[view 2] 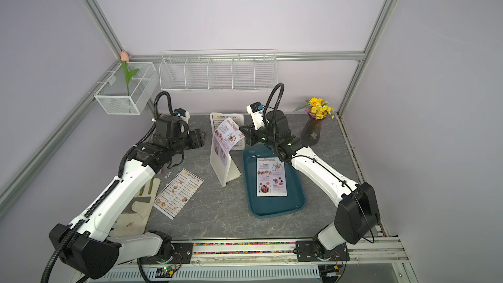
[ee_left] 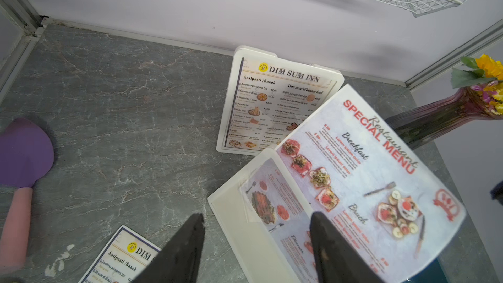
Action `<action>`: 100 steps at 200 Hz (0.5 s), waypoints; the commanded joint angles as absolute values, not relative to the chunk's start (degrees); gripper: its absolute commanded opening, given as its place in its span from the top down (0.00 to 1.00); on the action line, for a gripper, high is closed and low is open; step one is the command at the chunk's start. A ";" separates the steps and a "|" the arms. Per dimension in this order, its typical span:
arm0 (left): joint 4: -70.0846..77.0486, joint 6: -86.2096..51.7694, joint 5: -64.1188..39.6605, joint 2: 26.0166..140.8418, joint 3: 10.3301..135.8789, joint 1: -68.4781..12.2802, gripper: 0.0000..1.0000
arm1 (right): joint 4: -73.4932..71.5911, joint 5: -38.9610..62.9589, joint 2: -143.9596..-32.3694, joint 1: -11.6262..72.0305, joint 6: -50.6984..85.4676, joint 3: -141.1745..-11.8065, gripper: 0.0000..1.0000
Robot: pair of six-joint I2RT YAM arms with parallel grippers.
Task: Replace the menus in the menu holders
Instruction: Insert the menu into the menu holder.
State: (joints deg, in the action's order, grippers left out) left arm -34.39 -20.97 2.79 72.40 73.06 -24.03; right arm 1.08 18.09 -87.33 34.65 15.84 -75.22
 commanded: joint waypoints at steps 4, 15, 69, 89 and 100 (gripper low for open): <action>-34.28 -21.77 3.77 71.08 73.22 -24.17 0.36 | 3.54 20.04 -87.33 35.68 13.17 -76.15 0.91; -34.27 -21.80 3.67 71.08 73.22 -24.21 0.36 | 3.63 20.30 -87.62 35.73 13.70 -76.21 0.89; -34.69 -21.47 3.09 71.67 73.65 -24.19 0.36 | 6.15 19.23 -86.32 32.17 19.02 -76.61 0.47; -34.86 -21.40 2.98 71.71 73.62 -24.25 0.36 | 11.08 19.69 -87.29 29.95 29.16 -77.52 0.42; -34.96 -21.45 3.03 71.55 73.71 -24.18 0.36 | 12.22 20.41 -87.32 29.70 34.56 -76.66 0.42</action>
State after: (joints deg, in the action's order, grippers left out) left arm -34.46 -20.95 2.94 72.07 73.06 -24.03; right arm 7.07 19.14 -87.33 31.14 21.96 -76.16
